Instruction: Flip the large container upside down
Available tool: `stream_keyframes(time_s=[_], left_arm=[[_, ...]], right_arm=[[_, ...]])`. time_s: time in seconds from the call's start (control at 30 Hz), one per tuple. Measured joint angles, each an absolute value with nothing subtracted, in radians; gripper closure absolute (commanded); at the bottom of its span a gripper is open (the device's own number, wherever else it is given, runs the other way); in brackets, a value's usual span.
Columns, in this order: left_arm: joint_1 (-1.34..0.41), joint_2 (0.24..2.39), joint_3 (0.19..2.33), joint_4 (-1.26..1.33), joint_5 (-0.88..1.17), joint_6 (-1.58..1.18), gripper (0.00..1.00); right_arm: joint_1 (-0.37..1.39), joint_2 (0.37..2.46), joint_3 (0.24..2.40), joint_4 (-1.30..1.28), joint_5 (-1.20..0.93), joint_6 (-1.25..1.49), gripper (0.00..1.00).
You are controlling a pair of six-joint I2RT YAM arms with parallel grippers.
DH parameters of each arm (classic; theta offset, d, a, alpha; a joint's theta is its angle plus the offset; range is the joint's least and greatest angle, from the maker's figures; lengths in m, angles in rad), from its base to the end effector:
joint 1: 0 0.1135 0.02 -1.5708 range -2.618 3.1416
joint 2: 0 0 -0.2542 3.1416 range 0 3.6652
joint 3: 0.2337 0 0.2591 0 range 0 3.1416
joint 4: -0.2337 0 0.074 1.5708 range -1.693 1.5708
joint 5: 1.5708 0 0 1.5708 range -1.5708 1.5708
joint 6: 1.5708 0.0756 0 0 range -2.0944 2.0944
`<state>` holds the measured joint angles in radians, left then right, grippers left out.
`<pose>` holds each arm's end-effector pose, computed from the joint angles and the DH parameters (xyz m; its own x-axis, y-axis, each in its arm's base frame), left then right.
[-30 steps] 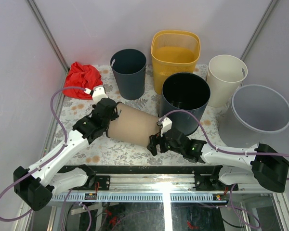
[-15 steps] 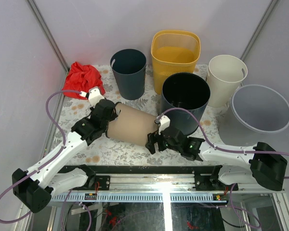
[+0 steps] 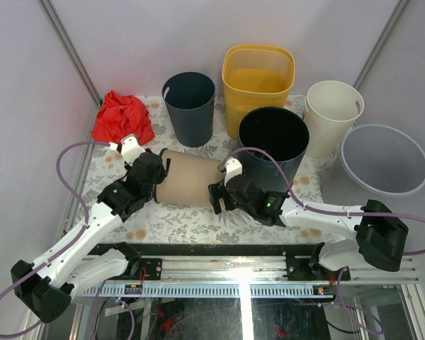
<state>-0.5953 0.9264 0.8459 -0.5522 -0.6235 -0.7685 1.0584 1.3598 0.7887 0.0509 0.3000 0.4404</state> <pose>0.2173 -0.0938 0.2762 -0.3974 -0.4123 -0.8198 -0.2933 0.9036 -0.3123 0.1853 0.2838 0.2036 -0.5218 -0.0969 -0.8475 -0.5356 0.8105 0.2370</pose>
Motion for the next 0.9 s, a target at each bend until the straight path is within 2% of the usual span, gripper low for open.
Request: stream_keyframes(time_s=[0.23,0.63,0.9], left_arm=[[-0.595,0.915,0.807,-0.527,-0.661,-0.772,0.61],[-0.595,0.853,0.684,-0.288,-0.664,-0.701,0.61],[-0.595,0.892,0.665,-0.15,-0.682,-0.638,0.61]], right_arm=[[1.058,1.385,0.789,0.049,0.301,0.43,0.12],[1.058,1.411,0.789,0.051,0.274,0.429,0.12],[1.058,1.424,0.789,0.057,0.26,0.429,0.12]])
